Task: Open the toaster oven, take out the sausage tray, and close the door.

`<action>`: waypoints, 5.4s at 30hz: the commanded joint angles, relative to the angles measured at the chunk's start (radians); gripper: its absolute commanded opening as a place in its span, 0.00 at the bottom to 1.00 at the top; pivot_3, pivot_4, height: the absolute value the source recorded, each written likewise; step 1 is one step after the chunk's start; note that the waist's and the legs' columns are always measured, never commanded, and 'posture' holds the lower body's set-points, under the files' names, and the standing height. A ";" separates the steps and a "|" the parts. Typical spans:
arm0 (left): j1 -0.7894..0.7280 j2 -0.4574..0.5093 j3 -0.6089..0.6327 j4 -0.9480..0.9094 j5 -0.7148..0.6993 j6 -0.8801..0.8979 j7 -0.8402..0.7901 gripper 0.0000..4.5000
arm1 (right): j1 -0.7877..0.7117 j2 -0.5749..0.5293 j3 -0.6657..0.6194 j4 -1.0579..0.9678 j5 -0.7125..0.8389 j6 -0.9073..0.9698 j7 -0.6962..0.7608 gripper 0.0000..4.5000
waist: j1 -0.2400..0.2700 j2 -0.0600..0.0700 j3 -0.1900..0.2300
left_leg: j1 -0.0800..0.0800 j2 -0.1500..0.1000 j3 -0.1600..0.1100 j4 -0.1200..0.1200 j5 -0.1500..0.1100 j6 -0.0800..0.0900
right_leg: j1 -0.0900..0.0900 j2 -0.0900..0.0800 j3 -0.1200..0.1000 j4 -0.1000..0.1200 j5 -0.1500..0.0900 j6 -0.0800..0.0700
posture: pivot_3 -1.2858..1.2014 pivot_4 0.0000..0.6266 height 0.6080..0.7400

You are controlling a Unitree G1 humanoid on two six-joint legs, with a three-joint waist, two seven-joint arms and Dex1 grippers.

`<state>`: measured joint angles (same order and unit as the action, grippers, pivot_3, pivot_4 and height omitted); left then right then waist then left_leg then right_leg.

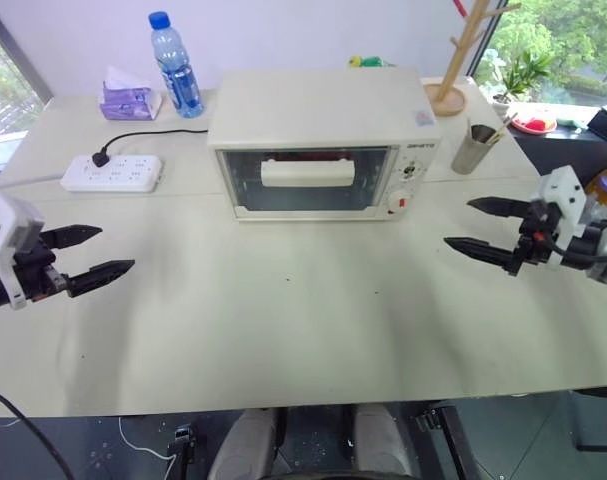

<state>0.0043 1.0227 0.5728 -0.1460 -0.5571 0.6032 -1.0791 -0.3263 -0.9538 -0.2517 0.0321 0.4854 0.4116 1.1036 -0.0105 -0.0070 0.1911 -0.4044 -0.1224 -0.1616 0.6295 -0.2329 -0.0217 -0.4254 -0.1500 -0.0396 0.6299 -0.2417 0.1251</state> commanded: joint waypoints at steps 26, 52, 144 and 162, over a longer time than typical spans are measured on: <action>-0.316 0.019 -0.163 -0.119 -0.249 0.197 -0.038 0.99 | -0.069 0.038 0.017 -0.301 0.217 0.263 -0.051 1.00 | 0.001 -0.001 -0.001 | 0.000 0.000 0.002 0.002 0.000 0.000 | 0.000 0.001 0.002 0.001 0.002 0.001 | 0.52 0.24 0.99; -0.623 -0.045 -0.427 -0.016 -0.196 0.164 -0.148 0.99 | -0.433 0.416 0.319 0.053 -0.048 0.099 -0.146 1.00 | -0.008 -0.002 -0.001 | 0.002 0.000 0.005 0.002 0.001 0.000 | -0.001 0.002 0.008 0.002 0.004 0.002 | 0.52 0.24 0.99; -0.554 -0.398 -0.687 0.382 0.270 -0.205 -0.094 0.01 | 0.135 -0.018 -0.165 -0.503 0.336 0.407 -0.185 1.00 | 0.006 -0.004 -0.002 | 0.001 0.000 0.012 0.017 -0.004 0.008 | 0.005 0.001 0.010 0.001 0.009 0.007 | 0.52 0.24 0.99; -0.557 -0.273 -0.338 0.016 -0.175 0.327 0.014 0.99 | -0.100 0.141 0.142 -0.486 0.113 0.304 -0.408 1.00 | 0.015 -0.004 -0.002 | -0.001 0.001 0.014 0.017 -0.004 0.008 | 0.001 0.001 0.012 0.001 0.009 0.007 | 0.52 0.24 0.99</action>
<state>-0.5493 0.7317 0.1865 -0.0658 -0.6783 0.8820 -1.1013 -0.3859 -0.8256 -0.1563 -0.4450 0.6575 0.7522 0.7267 0.0040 -0.0114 0.1889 -0.4053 -0.1218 -0.1476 0.6463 -0.2373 -0.0133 -0.4245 -0.1489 -0.0277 0.6313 -0.2325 0.1325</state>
